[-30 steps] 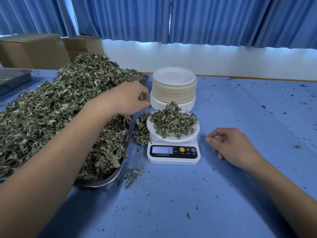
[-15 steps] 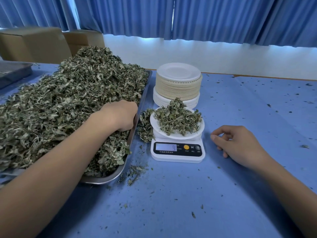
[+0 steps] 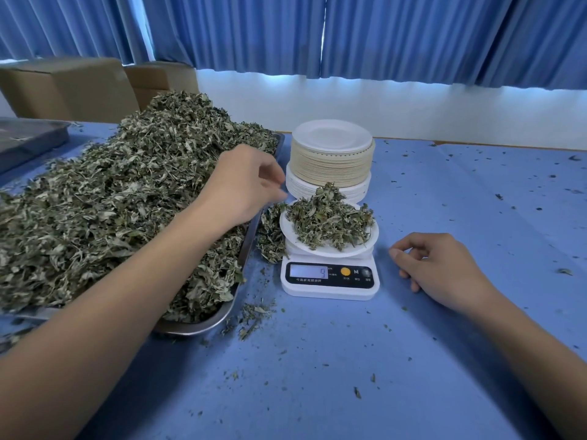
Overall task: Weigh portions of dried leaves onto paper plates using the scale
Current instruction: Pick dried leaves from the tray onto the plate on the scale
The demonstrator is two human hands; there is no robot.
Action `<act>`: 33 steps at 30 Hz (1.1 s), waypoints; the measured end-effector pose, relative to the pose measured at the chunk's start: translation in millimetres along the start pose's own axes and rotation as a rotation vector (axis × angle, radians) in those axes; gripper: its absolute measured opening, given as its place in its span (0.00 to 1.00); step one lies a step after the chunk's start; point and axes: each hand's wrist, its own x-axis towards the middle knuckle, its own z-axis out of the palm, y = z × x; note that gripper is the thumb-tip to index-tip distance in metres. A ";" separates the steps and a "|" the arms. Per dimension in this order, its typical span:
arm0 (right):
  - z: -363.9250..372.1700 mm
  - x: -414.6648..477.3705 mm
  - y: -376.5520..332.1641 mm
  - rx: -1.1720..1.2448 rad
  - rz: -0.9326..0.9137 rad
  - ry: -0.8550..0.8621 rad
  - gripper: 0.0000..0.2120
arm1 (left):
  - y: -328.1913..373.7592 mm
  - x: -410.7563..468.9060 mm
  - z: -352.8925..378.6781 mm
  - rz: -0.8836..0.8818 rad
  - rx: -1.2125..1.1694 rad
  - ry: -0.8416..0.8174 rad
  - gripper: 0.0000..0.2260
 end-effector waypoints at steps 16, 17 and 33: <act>-0.7 -0.4 -0.1 0.011 0.002 -0.010 0.09 | 39.2 47.1 48.9 0.212 0.107 -0.389 0.15; -0.6 -0.3 0.4 0.010 0.002 -0.010 0.09 | 39.0 47.5 48.6 0.212 0.088 -0.355 0.14; -1.3 0.4 -0.1 -0.016 0.005 -0.005 0.08 | 30.3 29.9 25.6 -0.020 -0.569 -0.194 0.06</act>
